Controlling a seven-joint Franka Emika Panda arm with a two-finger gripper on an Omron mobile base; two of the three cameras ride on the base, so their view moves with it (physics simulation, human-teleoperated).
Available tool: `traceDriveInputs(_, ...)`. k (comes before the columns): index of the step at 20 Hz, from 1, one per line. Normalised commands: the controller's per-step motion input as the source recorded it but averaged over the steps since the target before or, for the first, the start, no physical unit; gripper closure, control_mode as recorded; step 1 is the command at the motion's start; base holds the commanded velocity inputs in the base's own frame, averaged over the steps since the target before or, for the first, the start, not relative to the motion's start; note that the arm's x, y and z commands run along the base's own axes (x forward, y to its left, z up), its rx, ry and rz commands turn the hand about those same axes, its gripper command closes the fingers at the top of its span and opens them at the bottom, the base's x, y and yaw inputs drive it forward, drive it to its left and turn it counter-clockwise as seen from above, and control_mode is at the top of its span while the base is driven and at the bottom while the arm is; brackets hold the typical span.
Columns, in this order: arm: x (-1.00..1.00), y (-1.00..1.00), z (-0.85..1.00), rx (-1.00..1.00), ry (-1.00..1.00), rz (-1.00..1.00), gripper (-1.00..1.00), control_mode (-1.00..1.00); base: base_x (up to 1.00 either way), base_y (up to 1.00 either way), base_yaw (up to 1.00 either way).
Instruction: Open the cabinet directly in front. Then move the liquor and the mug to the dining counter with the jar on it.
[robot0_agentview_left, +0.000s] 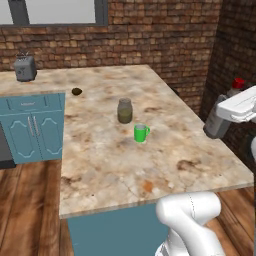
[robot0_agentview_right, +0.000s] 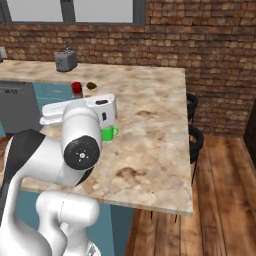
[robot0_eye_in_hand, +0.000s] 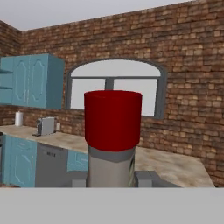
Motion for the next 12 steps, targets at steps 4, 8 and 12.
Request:
traceDriveInputs(4,0.54,-0.02,-0.34,0.00,0.00,0.00,1.00,-1.00,0.00,0.00,0.00)
traceDriveInputs(8,0.50,-0.21,-0.34,-0.02,0.03,0.00,1.00,-1.00,0.00,0.00,0.00)
traceDriveInputs(12,0.39,-0.38,-0.36,0.00,0.04,0.03,1.00,-1.00,0.00,0.00,0.00)
